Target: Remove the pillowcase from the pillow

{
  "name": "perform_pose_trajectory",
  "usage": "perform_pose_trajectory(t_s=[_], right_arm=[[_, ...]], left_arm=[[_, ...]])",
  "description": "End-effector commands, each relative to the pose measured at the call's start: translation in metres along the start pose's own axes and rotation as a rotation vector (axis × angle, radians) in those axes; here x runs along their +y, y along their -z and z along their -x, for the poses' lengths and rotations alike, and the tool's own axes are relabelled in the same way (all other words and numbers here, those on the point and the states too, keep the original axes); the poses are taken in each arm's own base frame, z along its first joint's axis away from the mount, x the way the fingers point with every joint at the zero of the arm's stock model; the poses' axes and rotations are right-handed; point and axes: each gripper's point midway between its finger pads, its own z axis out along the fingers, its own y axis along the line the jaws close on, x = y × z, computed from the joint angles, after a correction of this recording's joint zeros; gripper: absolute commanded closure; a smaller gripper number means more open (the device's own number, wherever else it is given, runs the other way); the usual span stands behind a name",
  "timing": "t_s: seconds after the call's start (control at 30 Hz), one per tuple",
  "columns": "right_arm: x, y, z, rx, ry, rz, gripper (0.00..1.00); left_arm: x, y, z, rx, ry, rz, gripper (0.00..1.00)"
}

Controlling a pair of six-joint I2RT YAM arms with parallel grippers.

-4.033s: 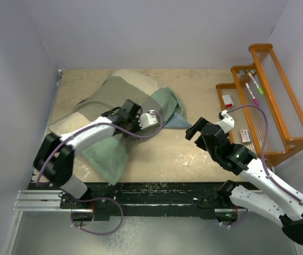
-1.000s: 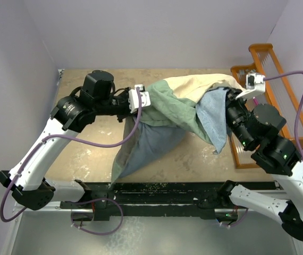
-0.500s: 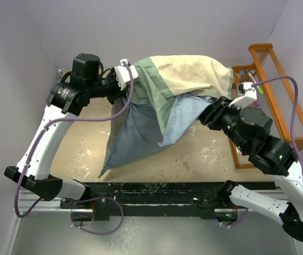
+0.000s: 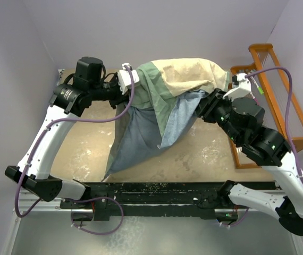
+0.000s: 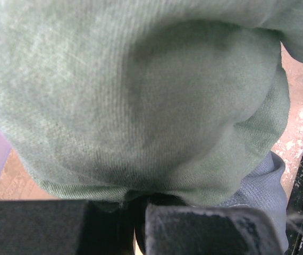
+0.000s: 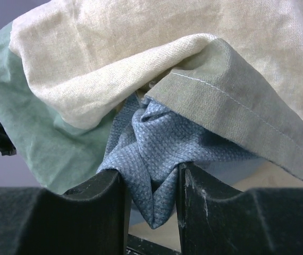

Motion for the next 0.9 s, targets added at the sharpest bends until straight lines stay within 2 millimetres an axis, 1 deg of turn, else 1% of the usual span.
perform_pose_trajectory(t_s=[0.0, 0.07, 0.13, 0.17, 0.23, 0.3, 0.33, 0.37, 0.43, 0.5, 0.57, 0.6, 0.67, 0.7, 0.73, 0.77, 0.8, 0.83, 0.87], right_arm=[[0.011, 0.008, 0.020, -0.050, -0.017, 0.039, 0.63], [0.001, 0.014, 0.021, -0.048, -0.007, -0.004, 0.57], [-0.016, 0.020, 0.020, -0.051, 0.002, -0.073, 0.56], [-0.024, 0.023, 0.020, -0.058, 0.009, -0.101, 0.60], [-0.033, 0.027, 0.023, -0.081, 0.016, -0.131, 0.75], [-0.034, 0.029, 0.028, -0.100, 0.026, -0.137, 0.91], [-0.032, 0.028, 0.032, -0.107, 0.033, -0.134, 0.97], [-0.027, 0.029, 0.039, -0.117, 0.040, -0.123, 1.00], [-0.013, 0.028, 0.053, -0.130, 0.065, -0.091, 1.00], [0.007, 0.029, 0.075, -0.160, 0.096, -0.044, 1.00], [0.034, 0.034, 0.101, -0.211, 0.116, 0.048, 1.00], [0.050, 0.039, 0.117, -0.253, 0.118, 0.106, 1.00], [0.082, 0.046, 0.148, -0.334, 0.117, 0.218, 1.00], [0.096, 0.048, 0.161, -0.371, 0.116, 0.262, 0.99], [0.108, 0.046, 0.169, -0.390, 0.120, 0.292, 0.99], [0.118, 0.042, 0.175, -0.401, 0.126, 0.313, 0.98], [0.128, 0.032, 0.176, -0.398, 0.139, 0.326, 0.98], [0.135, 0.020, 0.173, -0.384, 0.154, 0.329, 0.98], [0.140, 0.009, 0.170, -0.369, 0.169, 0.327, 0.98]], left_arm=[[-0.004, 0.005, 0.000, -0.009, -0.018, -0.001, 1.00], [-0.002, 0.005, 0.000, -0.005, -0.020, 0.006, 1.00], [-0.003, 0.007, 0.001, -0.006, -0.022, 0.003, 1.00], [-0.004, 0.007, 0.002, -0.008, -0.022, -0.001, 1.00], [-0.007, 0.009, 0.004, -0.016, -0.021, -0.014, 1.00], [-0.013, 0.011, 0.006, -0.025, -0.015, -0.040, 1.00], [-0.017, 0.013, 0.008, -0.030, -0.011, -0.056, 1.00], [-0.021, 0.014, 0.009, -0.035, -0.006, -0.073, 1.00], [-0.026, 0.016, 0.011, -0.044, -0.003, -0.095, 1.00], [-0.030, 0.018, 0.012, -0.052, -0.003, -0.110, 1.00], [-0.035, 0.017, 0.011, -0.050, 0.005, -0.142, 1.00], [-0.042, 0.015, 0.009, -0.048, 0.019, -0.179, 1.00], [-0.061, 0.009, -0.001, -0.011, 0.052, -0.269, 1.00], [-0.076, 0.005, -0.005, 0.014, 0.054, -0.324, 1.00], [-0.091, 0.002, -0.011, 0.044, 0.049, -0.377, 1.00], [-0.109, 0.000, -0.015, 0.070, 0.035, -0.430, 1.00], [-0.125, -0.001, -0.017, 0.083, 0.015, -0.477, 1.00], [-0.138, 0.000, -0.016, 0.078, -0.002, -0.516, 1.00], [-0.147, 0.003, -0.012, 0.052, -0.015, -0.538, 1.00]])
